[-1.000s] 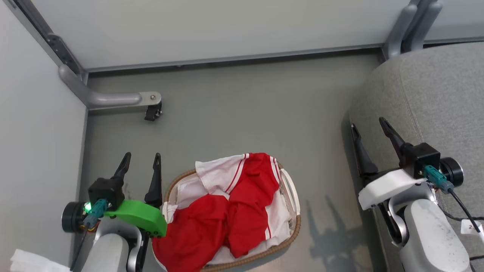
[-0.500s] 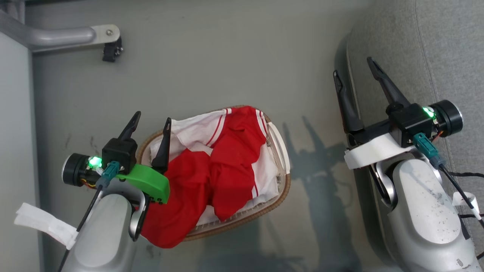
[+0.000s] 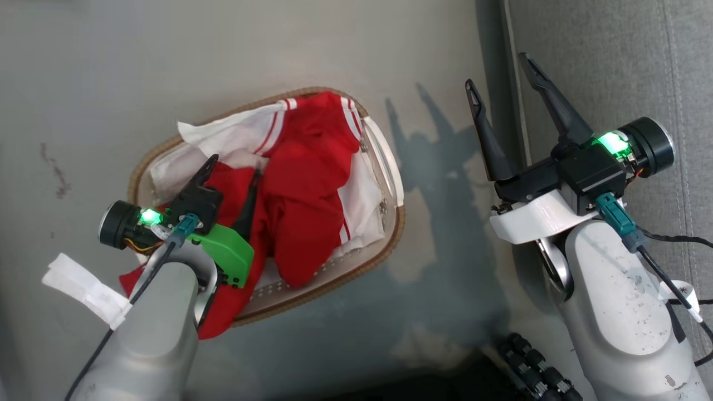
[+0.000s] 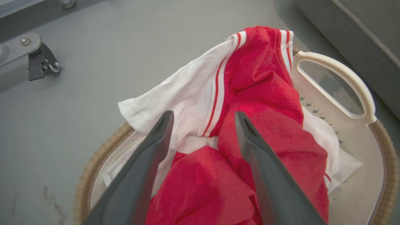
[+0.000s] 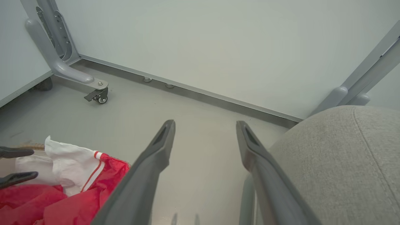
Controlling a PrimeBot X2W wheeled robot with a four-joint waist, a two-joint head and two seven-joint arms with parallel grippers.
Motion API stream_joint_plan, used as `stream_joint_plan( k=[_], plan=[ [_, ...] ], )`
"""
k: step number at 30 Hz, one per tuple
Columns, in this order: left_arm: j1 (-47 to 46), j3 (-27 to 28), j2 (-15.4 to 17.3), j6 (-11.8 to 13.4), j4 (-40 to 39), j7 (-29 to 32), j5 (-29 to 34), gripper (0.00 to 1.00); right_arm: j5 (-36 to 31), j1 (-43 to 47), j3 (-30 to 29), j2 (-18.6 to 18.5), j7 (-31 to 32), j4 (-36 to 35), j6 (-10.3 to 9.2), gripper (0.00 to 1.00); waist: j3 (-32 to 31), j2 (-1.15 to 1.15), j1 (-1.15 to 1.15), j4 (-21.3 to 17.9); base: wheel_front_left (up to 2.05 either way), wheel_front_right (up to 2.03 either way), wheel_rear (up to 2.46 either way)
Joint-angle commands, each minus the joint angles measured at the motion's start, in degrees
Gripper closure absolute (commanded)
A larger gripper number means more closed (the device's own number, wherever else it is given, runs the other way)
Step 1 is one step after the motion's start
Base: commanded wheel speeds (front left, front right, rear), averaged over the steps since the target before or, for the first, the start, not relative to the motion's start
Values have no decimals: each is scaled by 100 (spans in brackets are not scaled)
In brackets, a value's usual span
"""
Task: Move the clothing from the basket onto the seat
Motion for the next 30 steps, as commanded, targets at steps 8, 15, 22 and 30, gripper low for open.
stream_joint_plan(
  k=[8,15,22,30],
  plan=[
    [-488,-348,100,-8,1079,-2,-94,0,184,-20,20,-9,-28,-10,-6,0,719,0,-1,-525,0,0,0],
    [-829,-491,78,45,2113,0,-89,0,254,50,30,-10,-28,-8,-6,0,775,0,-1,-605,0,0,0],
    [-1050,-631,-6,61,2846,10,-66,76,348,52,54,-10,-28,30,-6,0,734,0,-1,-636,0,0,0],
    [-853,-639,-110,40,2610,2,-193,100,392,52,38,-11,-28,167,-6,0,236,0,-1,-595,0,0,0]
  ],
)
